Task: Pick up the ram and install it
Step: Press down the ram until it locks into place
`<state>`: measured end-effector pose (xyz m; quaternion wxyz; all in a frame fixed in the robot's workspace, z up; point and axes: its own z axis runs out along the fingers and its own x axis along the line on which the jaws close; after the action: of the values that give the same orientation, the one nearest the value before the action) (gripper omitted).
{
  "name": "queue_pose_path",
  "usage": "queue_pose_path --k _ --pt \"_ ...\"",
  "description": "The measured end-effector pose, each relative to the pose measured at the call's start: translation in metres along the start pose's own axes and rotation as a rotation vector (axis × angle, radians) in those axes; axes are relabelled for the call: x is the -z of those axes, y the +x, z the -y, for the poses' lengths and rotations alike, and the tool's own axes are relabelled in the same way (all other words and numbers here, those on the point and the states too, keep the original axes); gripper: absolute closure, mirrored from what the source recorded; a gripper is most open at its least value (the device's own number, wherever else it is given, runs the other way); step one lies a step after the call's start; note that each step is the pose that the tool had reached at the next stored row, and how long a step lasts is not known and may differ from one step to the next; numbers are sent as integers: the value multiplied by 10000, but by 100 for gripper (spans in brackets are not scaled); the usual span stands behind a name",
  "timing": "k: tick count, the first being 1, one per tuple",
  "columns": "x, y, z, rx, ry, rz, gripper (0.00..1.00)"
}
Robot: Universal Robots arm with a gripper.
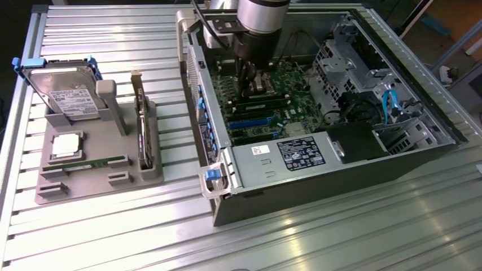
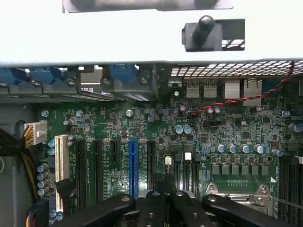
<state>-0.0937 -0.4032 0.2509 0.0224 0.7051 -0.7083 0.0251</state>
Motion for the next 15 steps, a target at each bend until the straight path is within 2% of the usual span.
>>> queue_pose_path --k 4,8,10,11,15 --pt "0 0 42 0 -3 -1 89" --pt "0 0 125 0 -15 -1 89" --pt "0 0 176 2 -27 -1 89" --pt "0 -1 244 3 -51 -1 89" --pt "-1 -1 354 7 -99 -1 89"
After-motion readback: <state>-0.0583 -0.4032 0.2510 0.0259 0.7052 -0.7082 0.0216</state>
